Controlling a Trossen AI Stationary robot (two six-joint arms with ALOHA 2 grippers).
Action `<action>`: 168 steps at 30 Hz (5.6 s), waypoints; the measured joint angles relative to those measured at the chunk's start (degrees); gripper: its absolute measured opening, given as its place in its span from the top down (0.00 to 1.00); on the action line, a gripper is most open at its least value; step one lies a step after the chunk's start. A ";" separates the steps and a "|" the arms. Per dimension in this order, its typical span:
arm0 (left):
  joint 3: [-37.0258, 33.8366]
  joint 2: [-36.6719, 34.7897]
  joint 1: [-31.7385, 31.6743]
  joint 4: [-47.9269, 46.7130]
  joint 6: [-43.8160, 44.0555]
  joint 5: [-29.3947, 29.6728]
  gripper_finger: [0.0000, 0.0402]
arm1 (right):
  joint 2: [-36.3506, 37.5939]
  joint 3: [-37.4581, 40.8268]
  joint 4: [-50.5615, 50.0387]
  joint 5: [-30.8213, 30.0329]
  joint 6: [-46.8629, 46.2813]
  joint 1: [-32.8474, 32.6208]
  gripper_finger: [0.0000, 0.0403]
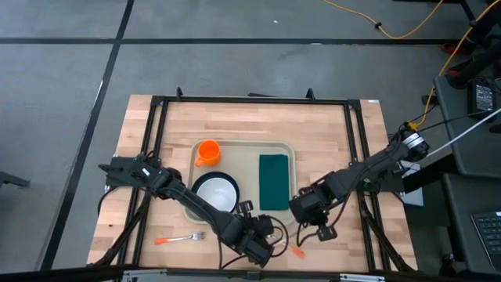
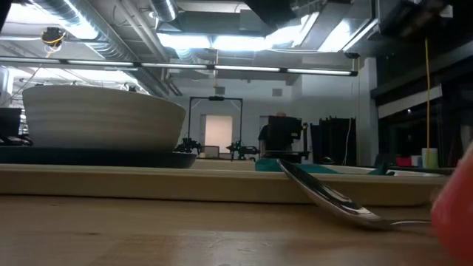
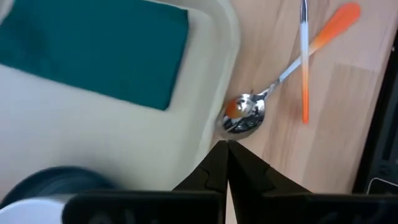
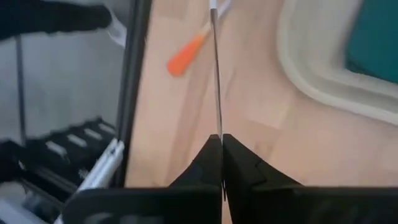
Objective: Set up tray
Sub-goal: Put the orange knife on the dark green napkin
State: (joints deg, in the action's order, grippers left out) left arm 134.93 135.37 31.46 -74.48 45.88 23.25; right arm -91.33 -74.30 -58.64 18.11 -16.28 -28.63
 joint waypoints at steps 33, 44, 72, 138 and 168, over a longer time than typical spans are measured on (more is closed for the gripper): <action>-0.13 -12.39 -6.70 -15.48 -8.49 6.13 0.99 | -12.05 -33.42 -31.45 -5.73 33.11 23.14 1.00; -0.20 -13.68 -13.73 -0.63 -15.91 -7.55 0.89 | -6.38 -35.15 -31.35 -12.88 38.73 23.15 1.00; -4.42 -11.11 -14.47 -6.23 -7.11 -5.84 0.74 | -2.10 -35.00 -31.35 -15.56 40.46 23.13 1.00; -33.69 -10.77 -16.84 45.23 37.81 -11.07 0.98 | 34.31 -35.00 -21.48 -49.13 21.34 29.60 0.88; -36.48 -3.73 -23.32 56.75 35.92 -24.11 0.98 | 33.62 -35.00 -20.38 -48.02 34.19 29.58 0.88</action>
State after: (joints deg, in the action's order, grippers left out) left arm 98.45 131.63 8.14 -17.73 81.80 -0.85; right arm -57.71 -109.30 -79.02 -29.91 17.90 0.95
